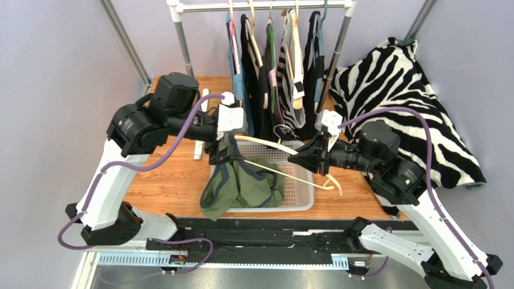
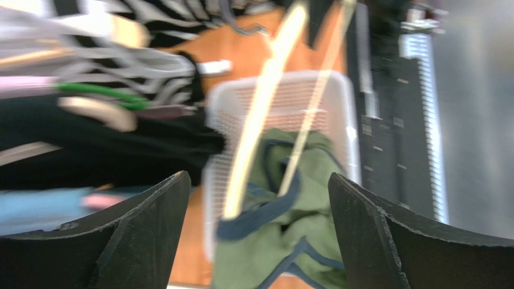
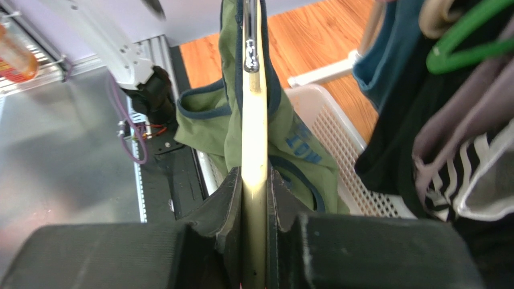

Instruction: Remove the tank top from the hanger

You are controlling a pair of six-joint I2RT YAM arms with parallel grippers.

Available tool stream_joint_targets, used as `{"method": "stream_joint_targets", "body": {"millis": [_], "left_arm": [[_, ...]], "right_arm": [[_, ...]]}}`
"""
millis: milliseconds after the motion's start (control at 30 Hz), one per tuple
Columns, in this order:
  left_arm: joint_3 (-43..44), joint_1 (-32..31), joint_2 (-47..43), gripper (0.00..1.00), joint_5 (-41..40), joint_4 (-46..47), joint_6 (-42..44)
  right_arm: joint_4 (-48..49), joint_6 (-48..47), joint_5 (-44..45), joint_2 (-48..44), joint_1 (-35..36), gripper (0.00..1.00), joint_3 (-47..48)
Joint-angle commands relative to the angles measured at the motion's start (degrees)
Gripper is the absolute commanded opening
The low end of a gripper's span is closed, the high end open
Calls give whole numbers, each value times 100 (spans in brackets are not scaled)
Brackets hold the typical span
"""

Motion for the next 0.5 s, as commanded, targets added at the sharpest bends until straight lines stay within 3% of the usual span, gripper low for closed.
{"method": "stream_joint_targets", "body": {"millis": [0, 167, 267, 467], "left_arm": [[679, -24, -276, 95, -1746, 856, 18], [699, -15, -610, 96, -2550, 1218, -236], [23, -15, -988, 94, -2629, 1253, -403], [-1085, -6, -1454, 82, -2428, 1279, -666]], "right_arm": [[459, 245, 710, -413, -26, 0, -264], [625, 316, 1133, -687, -26, 0, -370], [889, 544, 1326, -775, -26, 0, -344], [1302, 623, 1546, -696, -26, 0, -36]]}}
